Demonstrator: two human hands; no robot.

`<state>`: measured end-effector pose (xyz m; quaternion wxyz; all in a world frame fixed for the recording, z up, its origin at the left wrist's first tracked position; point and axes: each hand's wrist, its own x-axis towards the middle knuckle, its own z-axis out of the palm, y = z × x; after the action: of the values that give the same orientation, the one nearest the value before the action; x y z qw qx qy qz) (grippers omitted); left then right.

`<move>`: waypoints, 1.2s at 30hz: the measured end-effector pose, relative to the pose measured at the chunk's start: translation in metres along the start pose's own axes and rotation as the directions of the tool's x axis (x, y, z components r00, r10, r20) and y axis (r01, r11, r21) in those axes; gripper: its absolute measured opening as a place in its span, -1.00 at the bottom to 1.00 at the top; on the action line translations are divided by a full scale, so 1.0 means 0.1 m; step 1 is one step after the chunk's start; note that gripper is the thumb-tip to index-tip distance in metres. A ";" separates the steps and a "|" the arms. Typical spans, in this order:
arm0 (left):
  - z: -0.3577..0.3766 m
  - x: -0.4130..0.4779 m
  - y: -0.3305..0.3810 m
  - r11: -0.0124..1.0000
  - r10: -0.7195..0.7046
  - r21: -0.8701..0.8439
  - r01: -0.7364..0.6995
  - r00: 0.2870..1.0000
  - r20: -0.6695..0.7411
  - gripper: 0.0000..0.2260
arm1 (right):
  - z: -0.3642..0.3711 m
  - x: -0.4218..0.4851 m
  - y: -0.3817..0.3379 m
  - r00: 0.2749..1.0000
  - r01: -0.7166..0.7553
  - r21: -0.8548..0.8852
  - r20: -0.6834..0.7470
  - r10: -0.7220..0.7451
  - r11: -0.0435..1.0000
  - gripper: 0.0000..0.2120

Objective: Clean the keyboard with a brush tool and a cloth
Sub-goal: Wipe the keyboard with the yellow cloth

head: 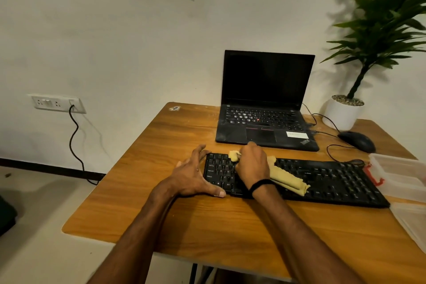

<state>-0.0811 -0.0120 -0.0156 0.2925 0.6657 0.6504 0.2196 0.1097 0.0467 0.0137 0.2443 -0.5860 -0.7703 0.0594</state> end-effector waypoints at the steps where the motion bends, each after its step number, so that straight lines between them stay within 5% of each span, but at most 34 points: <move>1: -0.01 0.01 0.00 1.000 -0.008 -0.008 0.008 1.000 0.001 0.43 | 0.05 0.00 -0.02 1.000 0.015 0.051 -0.012 -0.014 0.999 -0.84; 10: -0.03 -0.03 0.07 0.998 -0.040 -0.051 0.040 0.999 0.012 0.47 | 0.26 0.15 -0.33 0.922 0.366 0.198 0.056 -0.383 0.909 -0.72; 15: -0.02 0.00 0.02 0.993 -0.042 -0.113 0.044 0.999 0.024 0.48 | 0.09 0.07 -0.25 0.774 0.546 0.264 0.204 -0.599 0.795 -0.73; 21: -0.01 0.02 0.02 0.992 -0.044 -0.116 0.047 0.999 0.027 0.49 | 0.25 0.24 -0.30 0.852 0.492 0.158 0.115 -0.511 0.856 -0.71; 26: -0.03 0.02 0.01 0.990 -0.042 -0.134 0.046 0.999 0.028 0.41 | 0.22 -0.11 -0.28 0.762 0.565 0.294 0.173 -0.624 0.771 -0.78; 29: -0.04 0.01 0.02 0.985 -0.049 -0.163 0.051 0.999 0.021 0.41 | 0.08 -0.06 -0.17 0.899 0.344 0.418 0.111 -0.423 0.841 -0.83; 31: -0.03 0.01 0.01 0.981 -0.021 -0.190 0.028 0.999 0.040 0.43 | -0.01 0.04 -0.07 0.985 0.173 0.389 -0.081 -0.153 0.905 -0.81; 34: -0.05 0.00 0.00 0.979 -0.002 -0.205 0.016 0.998 0.069 0.44 | -0.16 0.18 0.12 0.900 -0.034 0.409 -0.384 0.206 0.912 -0.79; 36: -0.06 0.00 0.02 0.984 -0.007 -0.178 0.019 0.998 0.069 0.43 | -0.20 0.26 0.16 0.844 -0.085 0.446 -0.443 0.302 0.891 -0.76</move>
<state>-0.0839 -0.0111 -0.0100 0.3747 0.6395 0.6220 0.2523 0.1279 0.0718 0.0329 0.5455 -0.5928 -0.5855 0.0903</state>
